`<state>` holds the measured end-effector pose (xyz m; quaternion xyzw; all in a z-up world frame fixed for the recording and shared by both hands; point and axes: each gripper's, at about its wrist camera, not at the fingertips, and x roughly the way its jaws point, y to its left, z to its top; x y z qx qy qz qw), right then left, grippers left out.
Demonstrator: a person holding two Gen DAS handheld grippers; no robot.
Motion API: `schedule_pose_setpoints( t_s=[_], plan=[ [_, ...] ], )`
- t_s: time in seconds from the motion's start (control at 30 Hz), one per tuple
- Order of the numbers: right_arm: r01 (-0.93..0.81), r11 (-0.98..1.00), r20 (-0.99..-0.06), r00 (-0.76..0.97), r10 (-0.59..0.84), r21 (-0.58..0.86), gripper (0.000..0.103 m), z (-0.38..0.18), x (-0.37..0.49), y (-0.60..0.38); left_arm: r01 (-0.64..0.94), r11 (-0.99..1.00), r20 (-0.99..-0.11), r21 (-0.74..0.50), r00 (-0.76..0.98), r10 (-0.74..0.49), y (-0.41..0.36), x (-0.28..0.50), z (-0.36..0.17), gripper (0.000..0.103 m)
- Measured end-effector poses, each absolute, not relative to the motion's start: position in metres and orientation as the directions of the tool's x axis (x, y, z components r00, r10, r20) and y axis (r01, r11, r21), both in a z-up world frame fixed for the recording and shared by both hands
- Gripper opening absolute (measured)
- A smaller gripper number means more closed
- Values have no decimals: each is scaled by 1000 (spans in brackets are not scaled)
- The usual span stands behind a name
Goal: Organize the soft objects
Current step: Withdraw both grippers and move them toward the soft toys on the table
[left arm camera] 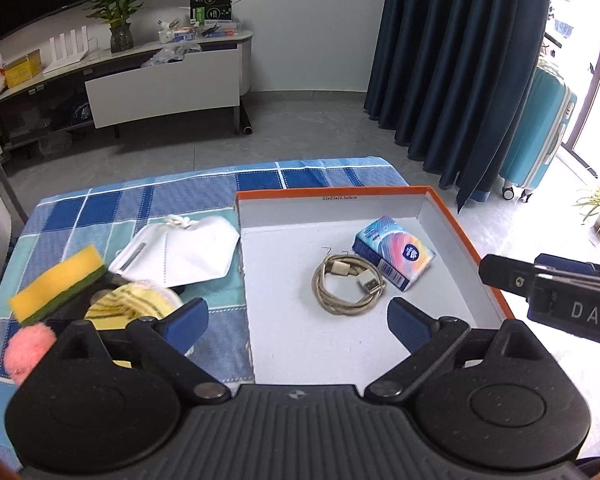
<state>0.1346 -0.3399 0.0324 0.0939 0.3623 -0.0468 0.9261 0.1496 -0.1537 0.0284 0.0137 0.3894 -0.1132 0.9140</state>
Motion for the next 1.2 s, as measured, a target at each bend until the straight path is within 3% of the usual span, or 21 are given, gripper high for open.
schedule_pose_setpoints(
  t_s=[1.2],
  plan=[
    [-58, 986, -714, 683, 154, 157, 77, 29, 107, -230, 31, 994, -701, -108, 707, -98, -48, 101, 30, 99]
  ],
)
